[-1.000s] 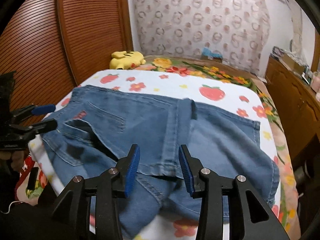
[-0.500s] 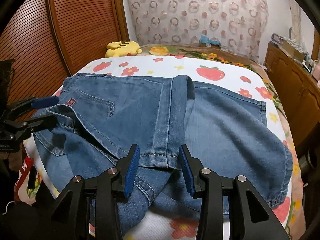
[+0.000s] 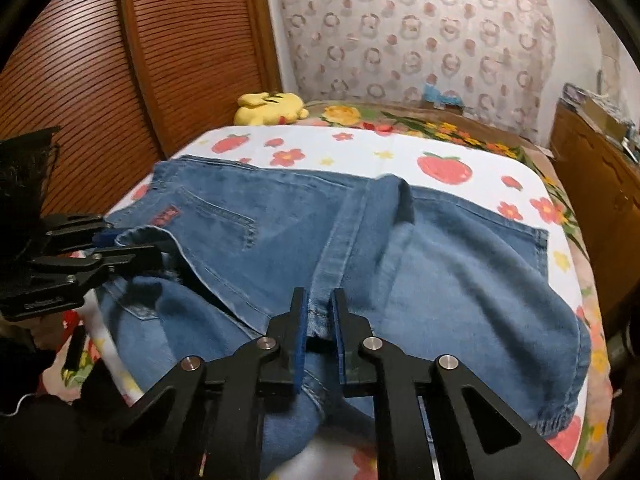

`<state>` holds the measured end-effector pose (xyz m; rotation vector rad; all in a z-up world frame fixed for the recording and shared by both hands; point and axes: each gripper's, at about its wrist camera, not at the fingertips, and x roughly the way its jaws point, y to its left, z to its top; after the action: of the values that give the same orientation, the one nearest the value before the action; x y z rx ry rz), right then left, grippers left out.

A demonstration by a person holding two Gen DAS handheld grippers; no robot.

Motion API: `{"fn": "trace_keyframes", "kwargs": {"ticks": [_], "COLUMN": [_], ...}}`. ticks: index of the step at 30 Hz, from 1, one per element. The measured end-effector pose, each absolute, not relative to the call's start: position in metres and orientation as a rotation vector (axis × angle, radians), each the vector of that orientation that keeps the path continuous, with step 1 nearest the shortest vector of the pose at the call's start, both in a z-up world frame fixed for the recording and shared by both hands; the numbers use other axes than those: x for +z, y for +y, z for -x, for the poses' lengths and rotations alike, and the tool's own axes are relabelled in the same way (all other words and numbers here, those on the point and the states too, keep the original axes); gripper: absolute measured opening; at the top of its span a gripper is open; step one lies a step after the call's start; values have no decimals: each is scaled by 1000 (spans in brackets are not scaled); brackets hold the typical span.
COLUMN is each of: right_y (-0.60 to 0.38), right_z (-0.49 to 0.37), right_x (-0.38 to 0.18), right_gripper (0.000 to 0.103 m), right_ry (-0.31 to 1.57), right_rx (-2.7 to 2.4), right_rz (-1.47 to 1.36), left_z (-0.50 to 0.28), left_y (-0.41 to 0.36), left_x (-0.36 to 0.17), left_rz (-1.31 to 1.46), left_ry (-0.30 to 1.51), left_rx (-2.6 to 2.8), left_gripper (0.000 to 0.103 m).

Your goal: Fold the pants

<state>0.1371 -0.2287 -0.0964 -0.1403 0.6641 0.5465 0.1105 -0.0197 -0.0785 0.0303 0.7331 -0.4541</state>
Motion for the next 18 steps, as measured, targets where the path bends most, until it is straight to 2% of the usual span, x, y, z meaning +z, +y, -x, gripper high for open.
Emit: {"fn": "trace_keyframes", "kwargs": {"ticks": [6,18], "right_y": [-227,-170], "right_z": [-137,-141], "right_x": [-79,-38], "right_gripper": [5,5], "right_ry": [619,513], "right_rx": [581,714], "right_rz": [151,232], "left_z": [-91,-54], "left_y": [-16,48], "left_x": [-57,-25], "left_rz": [-25,30], "left_ry": [663,553], "left_rx": [-462,-346], "left_gripper": [8,7]}}
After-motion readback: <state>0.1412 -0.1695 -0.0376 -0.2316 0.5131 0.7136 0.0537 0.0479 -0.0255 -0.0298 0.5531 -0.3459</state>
